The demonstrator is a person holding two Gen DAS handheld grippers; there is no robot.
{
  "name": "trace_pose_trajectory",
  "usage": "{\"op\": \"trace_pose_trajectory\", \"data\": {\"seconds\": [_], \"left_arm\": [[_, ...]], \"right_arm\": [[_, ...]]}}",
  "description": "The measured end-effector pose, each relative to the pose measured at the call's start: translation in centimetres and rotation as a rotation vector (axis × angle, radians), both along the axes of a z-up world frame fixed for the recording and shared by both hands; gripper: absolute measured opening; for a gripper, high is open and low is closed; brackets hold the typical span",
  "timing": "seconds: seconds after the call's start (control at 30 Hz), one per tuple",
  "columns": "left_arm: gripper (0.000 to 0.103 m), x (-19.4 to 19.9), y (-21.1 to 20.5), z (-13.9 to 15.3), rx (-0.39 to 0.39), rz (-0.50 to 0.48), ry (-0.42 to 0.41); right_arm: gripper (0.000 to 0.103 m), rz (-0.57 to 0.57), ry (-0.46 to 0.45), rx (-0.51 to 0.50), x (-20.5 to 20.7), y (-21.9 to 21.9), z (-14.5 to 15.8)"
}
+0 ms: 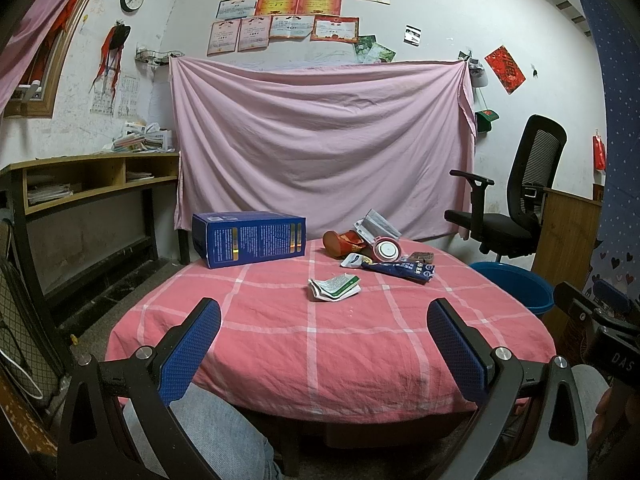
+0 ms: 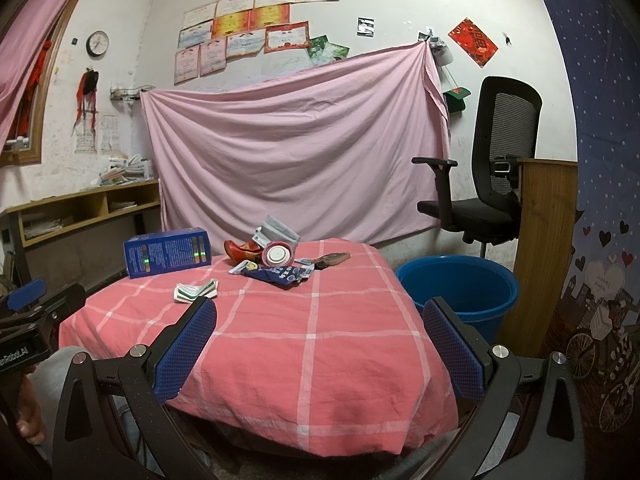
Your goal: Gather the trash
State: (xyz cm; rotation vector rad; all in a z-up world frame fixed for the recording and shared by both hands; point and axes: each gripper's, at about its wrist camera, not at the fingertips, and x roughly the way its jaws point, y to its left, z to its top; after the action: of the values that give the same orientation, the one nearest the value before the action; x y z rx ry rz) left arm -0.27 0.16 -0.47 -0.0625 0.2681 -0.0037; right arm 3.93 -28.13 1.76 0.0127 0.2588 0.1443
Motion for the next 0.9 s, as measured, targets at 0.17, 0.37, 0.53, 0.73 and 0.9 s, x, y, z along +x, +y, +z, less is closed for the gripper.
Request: {"op": "trace_pose_trajectory", "data": {"seconds": [0.17, 0.37, 0.53, 0.73, 0.9], "left_arm": [[0.101, 0.0, 0.1, -0.1, 0.001, 0.000, 0.001], [0.101, -0.1, -0.7, 0.4, -0.009, 0.004, 0.013], [0.101, -0.4, -0.7, 0.8, -0.031, 0.002, 0.019], [0.101, 1.1, 0.6, 2.2, -0.073, -0.003, 0.009], [0.101, 2.8, 1.7, 3.6, -0.107, 0.017, -0.056]], "right_arm": [[0.103, 0.001, 0.001, 0.001, 0.0, -0.1, 0.2], [0.103, 0.006, 0.007, 0.005, 0.5, 0.4, -0.1], [0.103, 0.010, 0.016, 0.010, 0.5, 0.4, 0.0], [0.103, 0.016, 0.027, 0.031, 1.6, 0.3, 1.0], [0.103, 0.047, -0.024, -0.004, 3.3, 1.0, 2.8]]}}
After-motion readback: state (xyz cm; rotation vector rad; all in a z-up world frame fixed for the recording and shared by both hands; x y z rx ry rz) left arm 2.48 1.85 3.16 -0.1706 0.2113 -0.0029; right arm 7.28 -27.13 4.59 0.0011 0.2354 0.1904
